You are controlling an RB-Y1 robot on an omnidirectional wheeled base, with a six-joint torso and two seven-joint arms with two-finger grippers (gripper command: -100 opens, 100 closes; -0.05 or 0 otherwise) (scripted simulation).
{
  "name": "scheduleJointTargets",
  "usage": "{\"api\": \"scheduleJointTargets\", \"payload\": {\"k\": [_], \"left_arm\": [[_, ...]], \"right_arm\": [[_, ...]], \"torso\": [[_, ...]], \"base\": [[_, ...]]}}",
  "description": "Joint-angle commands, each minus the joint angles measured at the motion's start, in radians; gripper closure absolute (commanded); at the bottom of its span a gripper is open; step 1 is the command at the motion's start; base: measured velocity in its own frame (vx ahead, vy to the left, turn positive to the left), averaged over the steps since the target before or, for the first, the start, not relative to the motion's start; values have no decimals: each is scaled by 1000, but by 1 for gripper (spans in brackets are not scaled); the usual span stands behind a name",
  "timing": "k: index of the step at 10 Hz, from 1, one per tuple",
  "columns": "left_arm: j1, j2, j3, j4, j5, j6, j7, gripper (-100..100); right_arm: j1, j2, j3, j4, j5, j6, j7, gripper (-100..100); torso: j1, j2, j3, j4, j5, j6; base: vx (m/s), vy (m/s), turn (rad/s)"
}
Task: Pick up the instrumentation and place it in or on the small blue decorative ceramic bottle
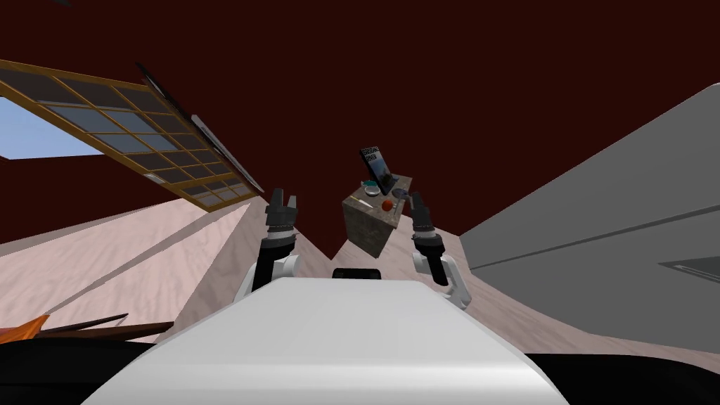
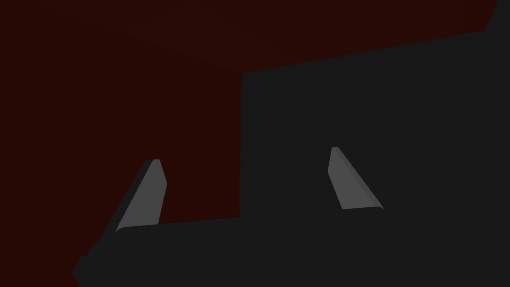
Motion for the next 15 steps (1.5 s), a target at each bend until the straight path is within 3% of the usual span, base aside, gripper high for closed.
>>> {"api": "scheduleJointTargets", "payload": {"k": [1, 3, 7, 9, 12, 15], "left_arm": [[0, 0, 0, 0, 0, 0, 0, 0], [0, 0, 0, 0, 0, 0, 0, 0], [0, 0, 0, 0, 0, 0, 0, 0], [0, 0, 0, 0, 0, 0, 0, 0], [0, 0, 0, 0, 0, 0, 0, 0], [0, 0, 0, 0, 0, 0, 0, 0]], "right_arm": [[-20, -1, -19, 27, 48, 16, -7, -100], [-45, 0, -55, 70, 112, 38, -22, -100], [-69, -1, -88, 117, 205, 65, -38, -100], [-94, -4, -120, 167, 270, 101, -53, -100], [-106, -6, -134, 193, 333, 122, -60, -100], [-130, -12, -160, 248, 417, 171, -75, -100]], "torso": [[0, 0, 0, 0, 0, 0], [0, 1, 0, 0, 0, 0], [0, -1, -1, 0, 0, 0], [-3, -3, -2, -1, -1, 0], [-4, -5, -3, -1, -1, 0], [-6, -6, -4, -1, -1, 0]], "base": [[-72, 104, -18], [-119, 173, -47], [-71, 128, -20], [-45, 111, -18], [-25, 83, -6], [-3, 63, -1]]}}
